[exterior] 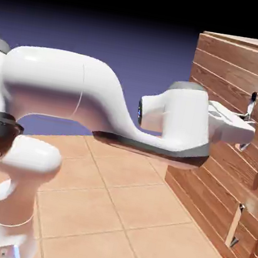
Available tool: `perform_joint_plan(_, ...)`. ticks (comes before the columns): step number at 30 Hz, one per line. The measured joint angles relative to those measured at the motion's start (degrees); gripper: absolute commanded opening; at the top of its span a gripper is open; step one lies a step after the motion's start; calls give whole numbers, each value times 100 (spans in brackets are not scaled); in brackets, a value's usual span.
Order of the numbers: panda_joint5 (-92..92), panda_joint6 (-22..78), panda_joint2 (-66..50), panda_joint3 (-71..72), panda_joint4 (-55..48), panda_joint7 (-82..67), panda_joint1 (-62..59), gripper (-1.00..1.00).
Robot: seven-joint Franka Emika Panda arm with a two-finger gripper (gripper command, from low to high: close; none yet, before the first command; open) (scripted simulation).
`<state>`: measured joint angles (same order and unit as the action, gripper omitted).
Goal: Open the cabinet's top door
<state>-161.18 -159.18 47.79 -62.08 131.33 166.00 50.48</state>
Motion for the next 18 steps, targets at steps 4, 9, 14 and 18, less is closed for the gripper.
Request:
perform_joint_plan(4,380,284,-2,683,590,0,-831,-100)
perform_joint_plan(9,913,559,72,1605,1260,0,-1869,-100)
perform_joint_plan(14,1535,731,239,2602,1861,0,-2907,-100)
perform_joint_plan(18,2087,764,434,3432,2271,0,-3726,-100)
